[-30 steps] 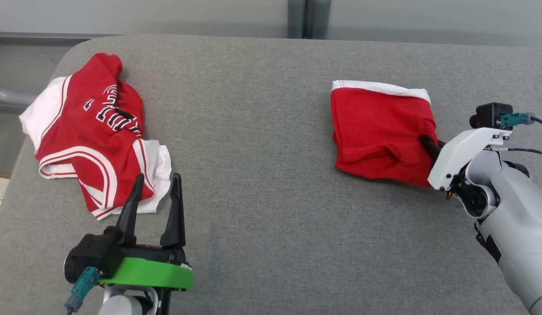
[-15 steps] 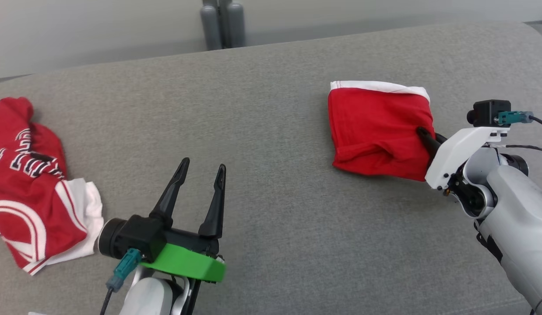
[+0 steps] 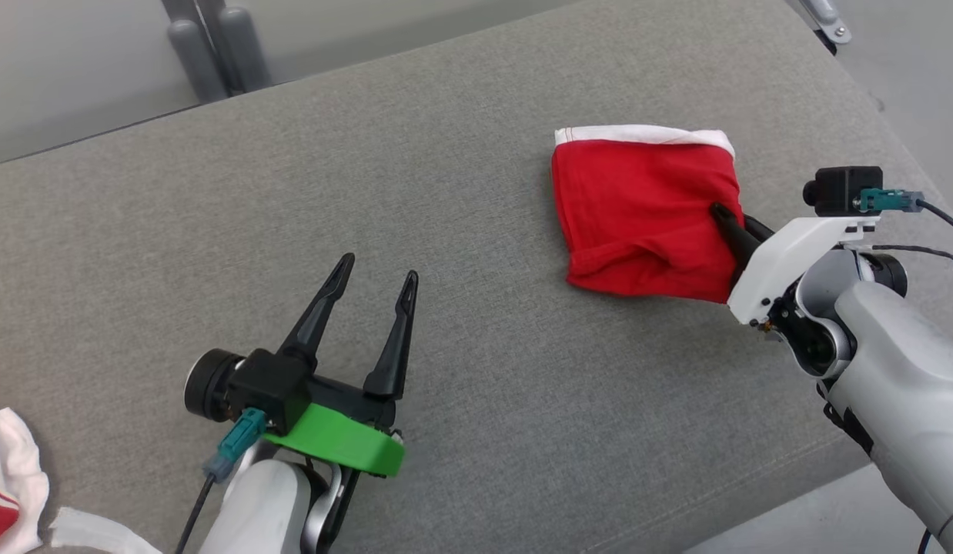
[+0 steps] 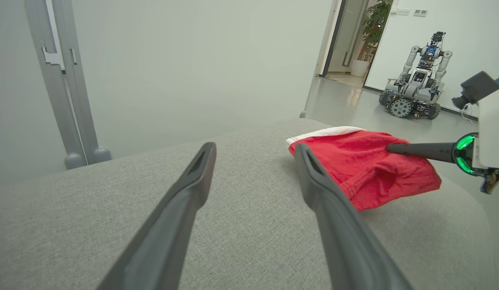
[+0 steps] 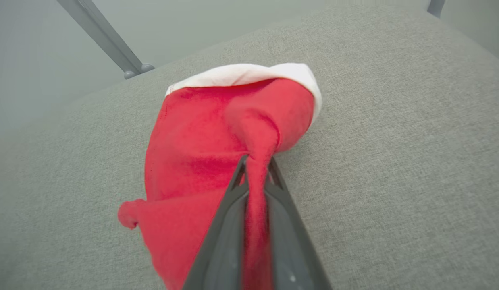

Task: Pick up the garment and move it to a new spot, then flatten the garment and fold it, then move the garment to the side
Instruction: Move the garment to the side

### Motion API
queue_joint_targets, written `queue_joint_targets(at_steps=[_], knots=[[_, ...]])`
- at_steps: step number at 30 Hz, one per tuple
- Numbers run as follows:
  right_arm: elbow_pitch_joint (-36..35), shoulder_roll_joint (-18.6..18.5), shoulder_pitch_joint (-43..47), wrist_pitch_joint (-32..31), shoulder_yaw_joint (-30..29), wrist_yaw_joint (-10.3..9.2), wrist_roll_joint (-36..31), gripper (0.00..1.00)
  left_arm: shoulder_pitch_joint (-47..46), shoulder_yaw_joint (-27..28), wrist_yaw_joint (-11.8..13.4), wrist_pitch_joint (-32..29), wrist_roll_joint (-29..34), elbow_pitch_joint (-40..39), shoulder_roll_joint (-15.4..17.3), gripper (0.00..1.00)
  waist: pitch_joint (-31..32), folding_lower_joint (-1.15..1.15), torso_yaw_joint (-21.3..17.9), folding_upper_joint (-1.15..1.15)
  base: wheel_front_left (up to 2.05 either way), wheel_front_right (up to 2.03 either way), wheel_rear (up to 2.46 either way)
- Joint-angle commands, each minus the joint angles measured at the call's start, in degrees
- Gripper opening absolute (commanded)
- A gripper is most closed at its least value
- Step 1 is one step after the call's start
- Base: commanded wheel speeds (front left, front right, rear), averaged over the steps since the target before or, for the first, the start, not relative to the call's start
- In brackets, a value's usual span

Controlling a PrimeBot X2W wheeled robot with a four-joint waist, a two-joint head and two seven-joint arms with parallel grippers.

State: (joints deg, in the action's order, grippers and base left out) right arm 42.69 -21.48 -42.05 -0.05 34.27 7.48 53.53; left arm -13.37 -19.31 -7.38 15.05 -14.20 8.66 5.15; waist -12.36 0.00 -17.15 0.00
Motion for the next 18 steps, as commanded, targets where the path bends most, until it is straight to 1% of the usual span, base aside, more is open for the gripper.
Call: queue_joint_targets(at_steps=[1, 5, 10, 14, 18], knots=[[-0.8, -0.5, -1.2, 1.0, 0.8, 0.03, 0.6, 0.00, -1.2, -0.2, -0.1, 0.2, -0.2, 0.2, 0.8, 1.00, -2.8, 0.00, -2.3, 0.00, 0.00, 0.00, 0.00], [-2.1, -2.8, -3.4, 3.5, 3.5, 0.03, 0.2, 0.00, -2.6, -0.5, -0.1, -0.1, 0.2, 0.3, 2.0, 1.00, -5.7, 0.00, -2.2, 0.00, 0.00, 0.00, 0.00], [-2.7, -6.6, -8.9, 6.5, 7.1, 0.03, 0.3, 0.00, -4.7, -0.8, -0.1, -1.8, 0.9, -0.8, 3.8, 1.00, -10.4, 0.00, -1.4, 0.00, 0.00, 0.00, 0.00], [-0.8, -10.4, -13.2, 7.3, 9.8, 0.02, 0.9, 0.00, -6.2, -1.3, -0.1, -3.1, 1.4, -2.1, 4.8, 1.00, -13.4, 0.00, 0.0, 0.00, 0.00, 0.00, 0.00], [2.8, -13.6, -16.8, 7.7, 11.1, 0.02, 1.4, 0.00, -6.9, -1.4, 0.2, -4.4, 2.0, -3.5, 5.6, 1.00, -16.1, 0.00, 1.5, 0.00, 0.00, 0.00, 0.00]])
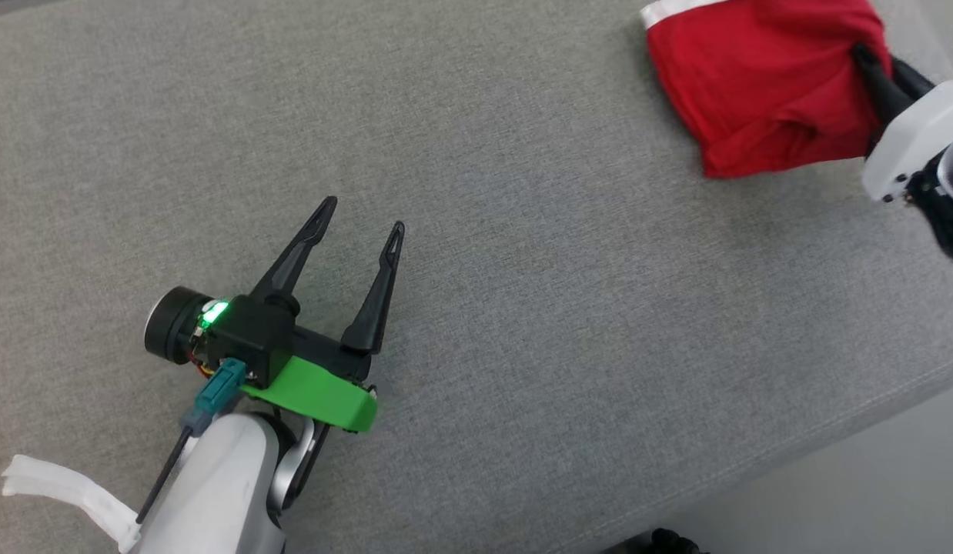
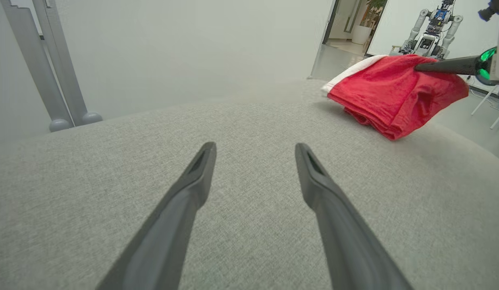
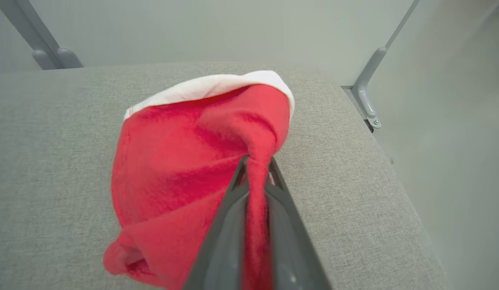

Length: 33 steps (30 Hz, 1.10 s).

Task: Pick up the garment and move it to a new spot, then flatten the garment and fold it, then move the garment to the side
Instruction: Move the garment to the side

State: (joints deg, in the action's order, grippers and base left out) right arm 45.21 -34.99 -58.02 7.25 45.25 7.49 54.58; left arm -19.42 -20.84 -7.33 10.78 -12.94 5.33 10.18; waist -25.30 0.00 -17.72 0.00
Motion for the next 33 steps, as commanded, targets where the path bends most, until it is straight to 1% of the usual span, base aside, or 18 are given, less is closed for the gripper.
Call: queue_joint_targets(at_steps=[1, 4, 12, 13, 14, 15, 16, 21, 24, 27, 30, 33], knots=[[1.1, -0.7, -1.5, 0.3, 0.4, 0.01, 0.6, 0.00, -1.0, 0.0, 0.3, -0.4, 0.9, -0.5, 0.8, 1.00, -3.8, 0.00, 2.3, 0.00, 0.00, 0.00, 0.00], [4.0, -3.0, -4.1, 0.6, 1.1, 0.01, 0.7, 0.00, -1.5, 0.0, 0.5, -1.1, 1.1, -1.6, 1.3, 1.00, -5.7, 0.00, 3.3, 0.00, 0.00, 0.00, 0.00], [11.9, -6.7, -9.3, 2.7, 3.3, 0.01, -0.2, 0.00, -2.9, -0.5, 0.9, -1.6, 1.2, -3.5, 1.5, 1.00, -8.9, 0.00, 5.9, 0.00, 0.00, 0.00, 0.00], [13.0, -6.9, -9.7, 3.3, 3.9, 0.01, -0.9, 0.15, -3.0, -0.6, 0.9, -1.5, 1.2, -3.5, 1.4, 1.00, -9.0, 0.00, 6.1, 0.00, 0.00, 0.00, 0.00], [14.0, -7.0, -9.8, 3.7, 4.2, 0.01, -1.2, 0.42, -2.9, -0.6, 1.1, -1.3, 1.1, -3.4, 1.3, 1.00, -9.0, 0.00, 6.3, 0.00, 0.00, 0.00, 0.00], [15.7, -7.2, -10.1, 4.2, 4.3, 0.01, -1.4, 0.94, -2.9, -0.7, 1.1, -1.0, 0.9, -3.2, 1.2, 1.00, -8.8, 0.00, 6.6, 0.00, 0.00, 0.00, 0.00], [17.1, -7.3, -10.4, 4.8, 4.1, 0.01, -1.6, 1.00, -2.8, -0.7, 1.2, -0.8, 0.9, -2.9, 1.2, 1.00, -8.6, 0.00, 6.8, 0.00, 0.00, 0.00, 0.00], [24.3, -6.5, -11.0, 7.1, 3.3, 0.01, -3.2, 1.00, -2.0, -0.8, 1.5, 1.2, 0.0, -1.0, 0.1, 1.00, -5.4, 0.00, 7.8, 0.00, 0.00, 0.00, 0.00], [25.0, -5.7, -11.8, 7.9, 2.4, 0.01, -4.4, 1.00, -1.2, -0.2, 1.8, 2.4, -0.7, 0.2, -0.5, 1.00, -2.9, 0.00, 8.1, 0.00, 0.00, 0.00, 0.00], [20.5, -6.2, -12.6, 7.9, -0.6, 0.01, -6.3, 1.00, 0.2, 1.1, 2.3, 3.5, -1.9, 1.5, -1.0, 1.00, 0.4, 0.00, 8.5, 0.00, 0.00, 0.00, 0.00], [14.6, -6.1, -10.0, 7.9, -5.2, 0.01, -8.7, 1.00, 1.9, 2.7, 2.8, 4.1, -3.0, 2.2, -1.1, 1.00, 4.0, 0.00, 9.1, 0.00, 0.00, 0.00, 0.00], [7.6, -4.0, -5.1, 7.9, -9.8, 0.01, -10.8, 1.00, 4.5, 5.1, 3.6, 4.4, -3.7, 2.2, -0.8, 1.00, 8.2, 0.00, 9.6, 0.00, 0.00, 0.00, 0.00]])
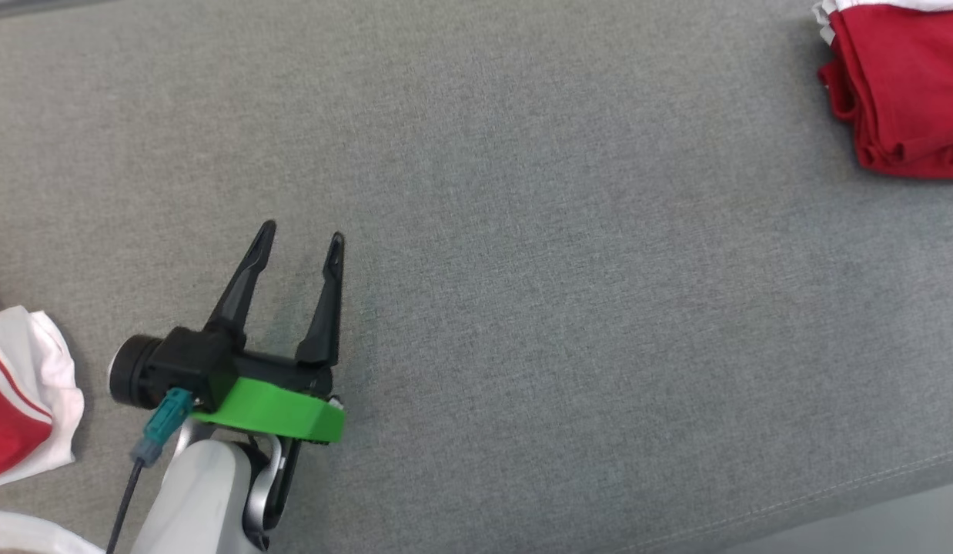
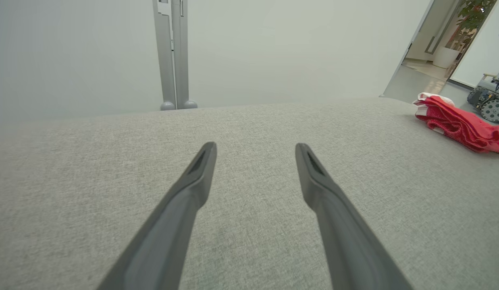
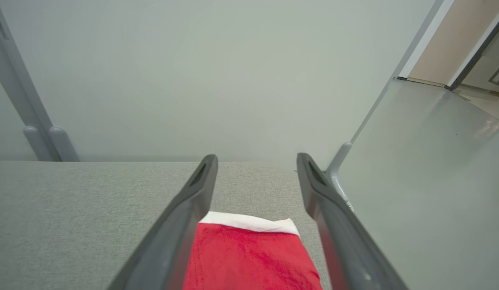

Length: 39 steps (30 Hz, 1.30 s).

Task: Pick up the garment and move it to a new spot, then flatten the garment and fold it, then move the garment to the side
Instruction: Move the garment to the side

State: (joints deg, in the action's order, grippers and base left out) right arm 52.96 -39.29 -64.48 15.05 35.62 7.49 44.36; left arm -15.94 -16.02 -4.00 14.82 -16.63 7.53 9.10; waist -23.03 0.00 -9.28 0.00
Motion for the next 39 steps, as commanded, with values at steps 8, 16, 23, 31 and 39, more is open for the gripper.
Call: queue_joint_targets(at_steps=[8, 16, 23, 31, 39], knots=[[-15.0, 6.3, 16.3, 0.1, -11.5, 0.01, -6.7, 1.00, 8.7, 7.0, 1.3, 0.4, -0.9, -3.1, 1.0, 1.00, 15.4, 0.00, 4.0, 0.00, 0.00, 0.00, 0.00], [-26.8, 13.3, 32.8, 0.1, -17.5, 0.01, -10.7, 1.00, 14.1, 9.1, 1.0, 0.4, -0.6, -3.2, -0.5, 1.00, 22.0, 0.00, 6.7, 0.00, 0.00, 0.00, 0.00], [-34.9, 17.6, 45.1, 0.2, -22.6, 0.01, -18.6, 1.00, 16.1, 11.4, 1.9, 0.4, 0.4, -3.5, -2.1, 1.00, 23.8, 0.00, 7.8, 0.00, 0.00, 0.00, 0.00], [-37.7, 22.1, 54.1, 0.2, -27.0, 0.01, -21.8, 1.00, 17.4, 12.6, 1.0, 0.4, 2.3, -2.7, -3.2, 1.00, 23.6, 0.00, 8.1, 0.00, 0.00, 0.00, 0.00], [-40.0, 24.0, 57.2, 0.2, -28.4, 0.01, -23.0, 1.00, 17.1, 13.3, -0.1, 0.4, 3.7, -1.5, -4.2, 1.00, 22.9, 0.00, 8.3, 0.00, 0.00, 0.00, 0.00]])
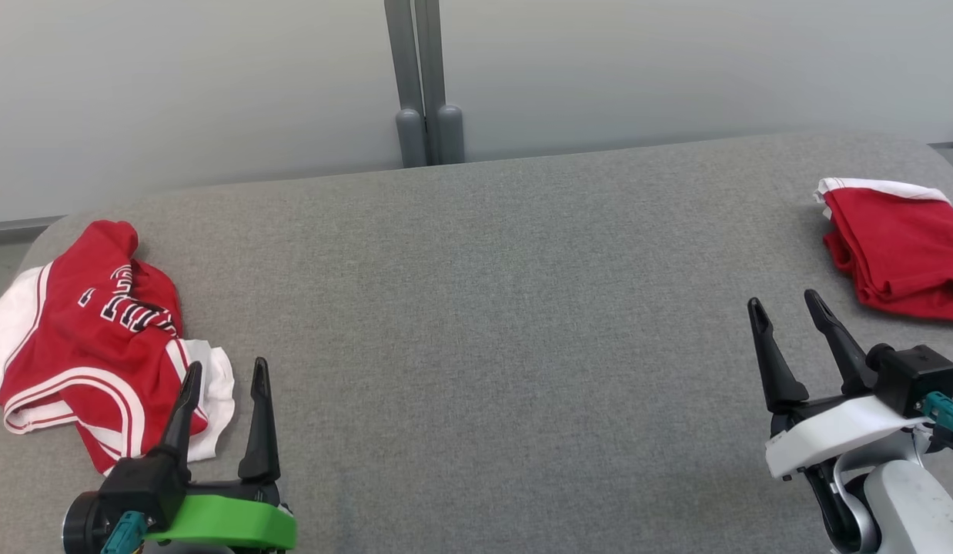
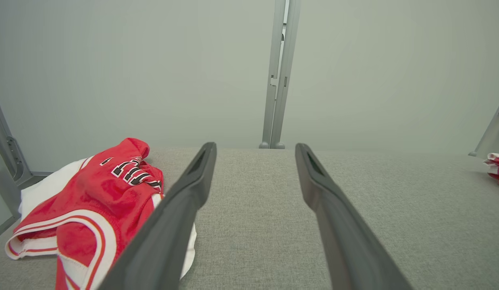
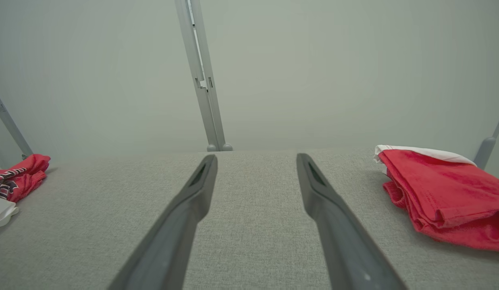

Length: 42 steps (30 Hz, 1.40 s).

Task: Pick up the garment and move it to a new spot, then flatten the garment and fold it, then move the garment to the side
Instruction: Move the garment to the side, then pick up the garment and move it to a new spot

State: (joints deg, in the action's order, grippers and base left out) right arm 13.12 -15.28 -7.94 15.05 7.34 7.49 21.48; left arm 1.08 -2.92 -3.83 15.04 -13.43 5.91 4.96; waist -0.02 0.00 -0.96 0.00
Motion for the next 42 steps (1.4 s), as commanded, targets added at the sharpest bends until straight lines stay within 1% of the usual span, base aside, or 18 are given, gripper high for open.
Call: queue_joint_targets(at_steps=[1, 7, 13, 18, 25, 36, 37, 42], knots=[[-0.2, 0.0, 0.6, 0.2, 0.2, 0.01, -0.2, 1.00, -0.2, 0.3, -0.3, 0.2, 0.6, 0.2, -0.2, 1.00, -0.1, 0.00, -0.1, 0.00, 0.00, 0.00, 0.00], [-0.4, -0.2, -0.8, 0.2, 1.2, 0.01, -0.1, 1.00, -1.4, 0.7, -0.8, 0.2, 1.2, 0.9, -0.8, 1.00, -1.0, 0.00, -0.7, 0.00, 0.00, 0.00, 0.00], [-0.8, 0.8, -1.1, 0.2, 1.4, 0.01, 0.0, 1.00, -2.3, 1.7, -1.1, 0.2, 1.6, 1.4, -1.0, 1.00, -2.2, 0.00, -1.3, 0.00, 0.00, 0.00, 0.00], [-1.2, 1.2, -1.5, 0.2, 2.2, 0.01, 0.6, 1.00, -3.1, 2.8, -0.8, 0.2, 1.6, 1.9, -1.2, 1.00, -3.3, 0.00, 0.1, 0.00, 0.00, 0.00, 0.00], [-1.1, 1.4, -1.6, 0.2, 3.6, 0.01, 1.0, 1.00, -3.1, 3.7, -0.6, 0.2, 1.2, 3.3, -1.4, 1.00, -3.7, 0.00, 6.4, 0.00, 0.00, 0.00, 0.00], [0.5, 2.2, -0.9, 0.2, 5.8, 0.01, 2.2, 1.00, -1.4, 5.0, 0.4, 0.2, 0.9, 4.1, -1.7, 1.00, -2.4, 0.00, 19.0, 0.00, 0.00, 0.00, 0.00], [0.6, 2.0, -0.6, 0.2, 6.1, 0.01, 2.1, 1.00, -1.2, 4.9, 0.5, 0.2, 1.0, 4.3, -1.7, 1.00, -2.2, 0.00, 21.0, 0.00, 0.00, 0.00, 0.00], [0.9, 1.4, -0.6, 0.2, 7.1, 0.01, 2.1, 1.00, -0.6, 5.3, 0.8, 0.2, 0.6, 4.7, -1.7, 1.00, -1.7, 0.00, 24.0, 0.00, 0.00, 0.00, 0.00]])
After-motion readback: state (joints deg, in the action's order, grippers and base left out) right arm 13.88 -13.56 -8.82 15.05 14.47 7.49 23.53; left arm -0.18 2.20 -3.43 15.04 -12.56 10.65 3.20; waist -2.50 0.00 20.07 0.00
